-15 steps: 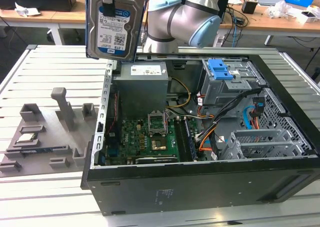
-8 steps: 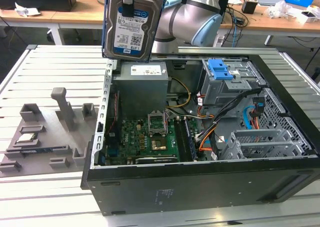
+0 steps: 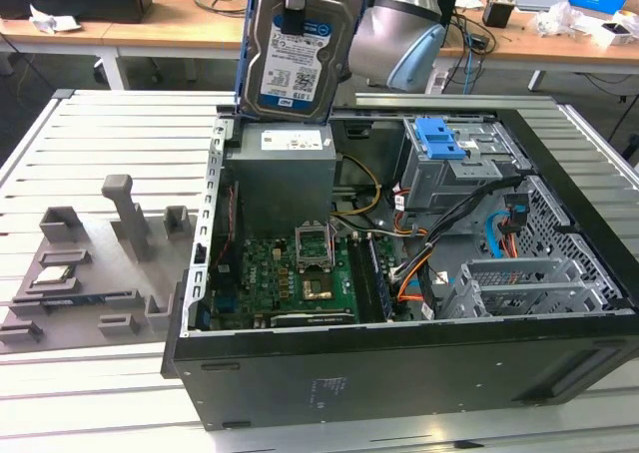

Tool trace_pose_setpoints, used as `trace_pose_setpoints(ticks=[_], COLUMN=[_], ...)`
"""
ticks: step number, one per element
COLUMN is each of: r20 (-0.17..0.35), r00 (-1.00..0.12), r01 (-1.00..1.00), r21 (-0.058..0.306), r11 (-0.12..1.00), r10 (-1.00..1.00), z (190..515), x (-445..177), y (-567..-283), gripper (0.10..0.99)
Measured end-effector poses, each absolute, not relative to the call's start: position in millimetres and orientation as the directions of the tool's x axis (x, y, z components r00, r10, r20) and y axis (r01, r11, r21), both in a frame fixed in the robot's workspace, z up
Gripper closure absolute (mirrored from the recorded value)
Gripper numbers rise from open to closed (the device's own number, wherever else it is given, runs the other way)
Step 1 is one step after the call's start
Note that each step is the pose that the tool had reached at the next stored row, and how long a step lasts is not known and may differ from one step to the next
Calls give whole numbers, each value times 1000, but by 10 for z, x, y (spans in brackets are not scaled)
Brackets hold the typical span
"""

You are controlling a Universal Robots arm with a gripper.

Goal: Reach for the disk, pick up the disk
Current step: 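Pick up the disk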

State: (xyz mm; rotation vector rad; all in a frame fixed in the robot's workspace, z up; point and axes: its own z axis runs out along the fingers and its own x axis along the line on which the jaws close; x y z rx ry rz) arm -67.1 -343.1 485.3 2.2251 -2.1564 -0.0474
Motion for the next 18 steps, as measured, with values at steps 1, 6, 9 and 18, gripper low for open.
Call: trace_pose_setpoints(ticks=[1,6,9,18], r20=[8,8,8,8], r00=[31,32,31,32], r01=[-998,-998,-998,-998], r21=[52,54,55,55], r11=[-31,-31,-31,-31], r10=[-999,-999,-999,-999], z=[4853,4854,4853,4853], x=[-632,-315,-180,32], y=[-3431,-3431,-3432,-3431], gripper=[722,722,722,722])
